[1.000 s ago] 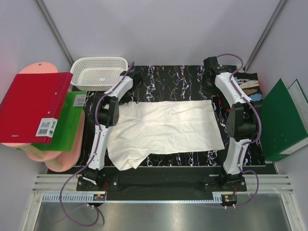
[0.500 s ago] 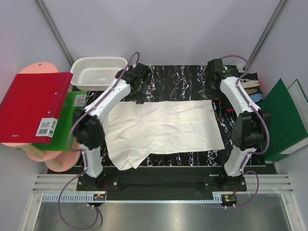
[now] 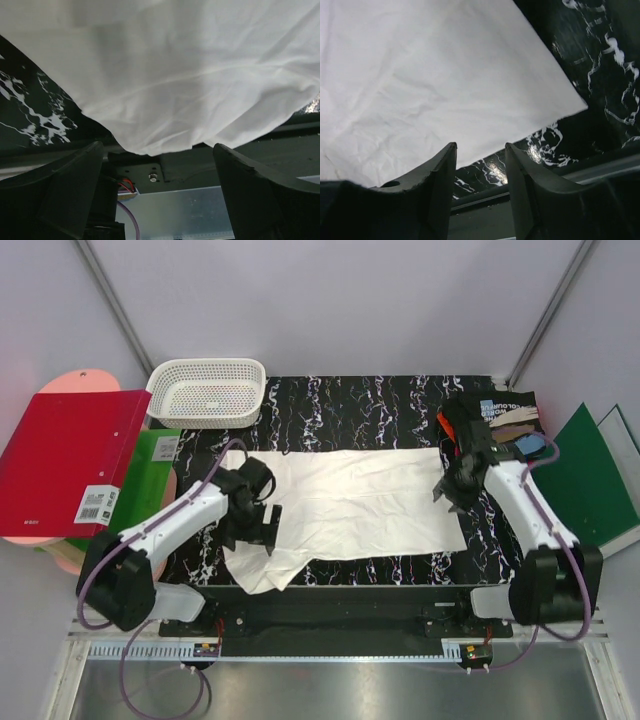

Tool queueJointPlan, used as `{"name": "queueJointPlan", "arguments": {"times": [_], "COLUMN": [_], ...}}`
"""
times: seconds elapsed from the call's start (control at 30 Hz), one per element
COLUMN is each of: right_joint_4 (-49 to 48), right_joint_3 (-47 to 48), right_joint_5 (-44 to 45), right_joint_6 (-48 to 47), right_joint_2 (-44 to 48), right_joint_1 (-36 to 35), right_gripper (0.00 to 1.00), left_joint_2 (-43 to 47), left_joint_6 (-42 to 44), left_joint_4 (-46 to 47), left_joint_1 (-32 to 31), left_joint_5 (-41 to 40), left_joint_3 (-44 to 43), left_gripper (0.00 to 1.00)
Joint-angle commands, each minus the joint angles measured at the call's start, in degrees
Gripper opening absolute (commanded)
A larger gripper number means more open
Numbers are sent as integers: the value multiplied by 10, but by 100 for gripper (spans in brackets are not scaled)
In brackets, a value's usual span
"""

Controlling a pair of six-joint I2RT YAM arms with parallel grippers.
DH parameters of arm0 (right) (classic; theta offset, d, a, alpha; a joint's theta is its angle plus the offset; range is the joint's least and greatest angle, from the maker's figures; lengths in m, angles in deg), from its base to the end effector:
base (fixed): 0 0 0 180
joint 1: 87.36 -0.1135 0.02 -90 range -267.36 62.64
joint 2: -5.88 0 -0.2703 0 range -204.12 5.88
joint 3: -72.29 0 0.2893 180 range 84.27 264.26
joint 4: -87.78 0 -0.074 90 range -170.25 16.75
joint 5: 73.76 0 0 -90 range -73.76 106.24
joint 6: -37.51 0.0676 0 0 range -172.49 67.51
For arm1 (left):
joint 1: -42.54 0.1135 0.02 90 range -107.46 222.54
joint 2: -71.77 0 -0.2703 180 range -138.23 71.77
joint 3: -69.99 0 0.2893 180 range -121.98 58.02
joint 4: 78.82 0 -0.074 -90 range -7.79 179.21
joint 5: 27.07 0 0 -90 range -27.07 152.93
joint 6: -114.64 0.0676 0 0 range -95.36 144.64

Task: Fold and stack the t-shirts
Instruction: Grap the side of the flattened tshirt closest away from the robot with both arms

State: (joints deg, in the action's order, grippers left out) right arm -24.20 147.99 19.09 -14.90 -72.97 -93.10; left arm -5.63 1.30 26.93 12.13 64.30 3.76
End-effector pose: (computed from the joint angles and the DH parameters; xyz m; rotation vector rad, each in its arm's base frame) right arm 0.3011 0.0269 0.2289 0.7838 2.7048 0.1073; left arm 0.2201 -0.1311 0.1801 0.1914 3.0739 -0.0885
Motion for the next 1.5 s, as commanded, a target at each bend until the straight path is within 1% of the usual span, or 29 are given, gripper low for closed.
{"name": "queueJointPlan", "arguments": {"times": [0.0,0.03,0.17,0.23,0.33,0.37,0.47,0.53,0.73,0.8,0.9,0.97,1.1,1.13,1.2,1.47], "right_joint_4": [8,8,21,22,26,26,27,19,-9,-23,-35,-42,-59,-64,-77,-117], "right_joint_3": [-115,-133,-207,-228,-256,-267,-298,-324,-343,-343,-336,-332,-329,-330,-330,-308], "right_joint_5": [-107,-119,-163,-168,-174,-167,-165,-166,-136,-130,-128,-139,-145,-148,-152,-170], "right_joint_6": [120,125,148,152,141,144,173,194,251,254,253,254,260,263,265,269], "right_joint_2": [102,129,172,195,213,215,219,222,231,227,212,206,197,195,183,123], "right_joint_1": [71,91,124,135,170,176,177,179,180,180,180,180,180,180,180,180], "right_gripper": [48,48,47,46,45,44,41,42,43,44,45,45,45,45,46,46], "left_joint_2": [76,82,123,150,192,202,231,255,284,285,270,243,224,223,217,217], "left_joint_6": [-68,-83,-141,-183,-233,-243,-263,-283,-294,-294,-282,-270,-243,-240,-231,-240], "left_joint_4": [30,28,28,37,62,76,78,79,79,79,79,75,41,20,4,30], "left_joint_1": [-1,-2,-2,-2,-2,-2,-3,-3,-3,-3,-5,-5,-15,-15,-15,-16], "left_joint_5": [71,72,78,95,116,127,125,128,118,116,102,108,79,71,55,88], "left_joint_3": [34,38,65,82,126,146,176,196,211,217,229,230,182,164,156,228], "left_gripper": [99,99,99,99,99,99,99,99,99,99,99,99,99,99,99,99]}}
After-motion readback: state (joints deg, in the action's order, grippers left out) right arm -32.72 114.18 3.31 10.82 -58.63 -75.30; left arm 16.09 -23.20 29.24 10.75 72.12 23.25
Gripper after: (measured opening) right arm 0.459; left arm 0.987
